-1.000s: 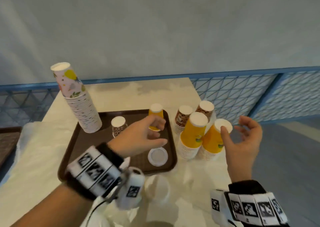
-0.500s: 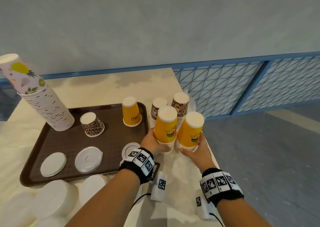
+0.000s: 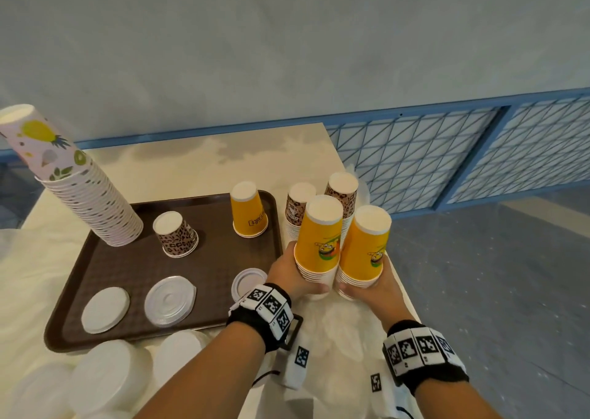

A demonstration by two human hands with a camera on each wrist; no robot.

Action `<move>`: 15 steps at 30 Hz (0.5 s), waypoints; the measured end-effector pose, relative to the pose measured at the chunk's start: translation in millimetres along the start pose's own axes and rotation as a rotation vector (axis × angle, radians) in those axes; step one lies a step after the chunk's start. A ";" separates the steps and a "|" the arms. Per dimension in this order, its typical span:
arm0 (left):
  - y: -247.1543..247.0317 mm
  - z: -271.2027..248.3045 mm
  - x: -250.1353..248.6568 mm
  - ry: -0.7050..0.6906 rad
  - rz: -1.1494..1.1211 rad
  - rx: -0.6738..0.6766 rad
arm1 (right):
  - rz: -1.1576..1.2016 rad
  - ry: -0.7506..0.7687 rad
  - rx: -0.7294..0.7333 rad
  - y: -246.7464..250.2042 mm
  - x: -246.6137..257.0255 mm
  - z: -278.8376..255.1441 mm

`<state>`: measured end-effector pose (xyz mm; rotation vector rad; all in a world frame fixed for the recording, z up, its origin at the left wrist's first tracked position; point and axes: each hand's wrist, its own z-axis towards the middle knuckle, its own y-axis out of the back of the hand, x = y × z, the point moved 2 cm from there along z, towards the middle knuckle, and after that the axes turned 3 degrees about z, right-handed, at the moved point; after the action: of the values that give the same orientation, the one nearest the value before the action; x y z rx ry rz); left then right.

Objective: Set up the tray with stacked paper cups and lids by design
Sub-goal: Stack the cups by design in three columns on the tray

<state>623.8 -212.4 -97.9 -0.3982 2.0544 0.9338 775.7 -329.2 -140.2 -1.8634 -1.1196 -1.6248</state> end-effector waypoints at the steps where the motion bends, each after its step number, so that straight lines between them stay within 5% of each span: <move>1: 1.7 -2.0 -0.7 -0.028 -0.042 0.006 | 0.016 0.018 -0.002 -0.2 3.0 -4.7; 10: 51.4 -27.7 -21.6 -0.271 -0.303 -0.154 | 0.184 0.152 -0.056 -25.8 67.3 -33.2; 15: 109.0 -16.3 -35.4 -0.263 -0.270 -0.426 | 0.194 0.188 -0.066 -36.2 86.0 -35.1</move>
<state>574.8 -152.6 -11.7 -0.7180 1.5153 1.1849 724.8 -309.4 -56.8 -1.7551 -0.7910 -1.7005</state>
